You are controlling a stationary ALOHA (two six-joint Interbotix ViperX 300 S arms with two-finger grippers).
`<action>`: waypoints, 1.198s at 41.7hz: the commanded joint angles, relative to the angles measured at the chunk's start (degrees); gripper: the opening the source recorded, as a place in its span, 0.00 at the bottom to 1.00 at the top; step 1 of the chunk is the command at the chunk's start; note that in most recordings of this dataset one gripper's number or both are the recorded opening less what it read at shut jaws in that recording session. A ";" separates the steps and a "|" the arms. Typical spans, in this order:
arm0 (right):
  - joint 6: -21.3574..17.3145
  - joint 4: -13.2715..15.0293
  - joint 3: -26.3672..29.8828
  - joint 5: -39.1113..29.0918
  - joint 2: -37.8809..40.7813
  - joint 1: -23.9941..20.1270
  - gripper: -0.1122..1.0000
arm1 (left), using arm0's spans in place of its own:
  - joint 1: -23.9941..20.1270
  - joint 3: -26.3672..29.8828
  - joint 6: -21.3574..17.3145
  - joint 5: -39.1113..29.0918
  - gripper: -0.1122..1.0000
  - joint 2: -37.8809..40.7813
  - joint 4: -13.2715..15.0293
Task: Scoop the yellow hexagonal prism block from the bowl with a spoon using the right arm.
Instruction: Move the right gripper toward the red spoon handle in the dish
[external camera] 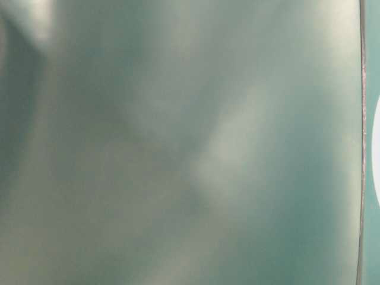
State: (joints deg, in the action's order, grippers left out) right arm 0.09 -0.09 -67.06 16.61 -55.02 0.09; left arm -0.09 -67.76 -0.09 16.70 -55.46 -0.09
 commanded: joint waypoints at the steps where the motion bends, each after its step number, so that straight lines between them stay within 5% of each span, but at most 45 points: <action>1: -0.26 0.00 0.70 0.18 0.70 0.00 0.10 | 0.00 0.97 -0.53 -1.05 0.10 0.53 -0.70; 20: -0.26 -0.09 -1.05 6.50 11.51 -2.55 0.11 | 0.00 1.05 -0.53 -1.67 0.10 0.44 -0.70; 33: -0.35 -2.20 -4.92 13.97 18.37 -5.54 0.50 | 0.00 0.97 -0.44 -1.67 0.10 0.44 -0.70; 41: -0.35 -6.59 -9.93 24.26 23.29 -8.44 0.53 | 0.00 0.97 -0.53 -1.76 0.10 0.44 -0.70; 50: -0.35 -14.68 -14.59 37.53 32.43 -14.50 0.53 | 0.00 0.97 -0.53 -2.02 0.10 0.44 -0.70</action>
State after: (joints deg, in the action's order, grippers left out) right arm -0.35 -12.30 -81.39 49.66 -25.14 -12.48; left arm -0.09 -67.76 -0.53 14.50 -55.46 -0.62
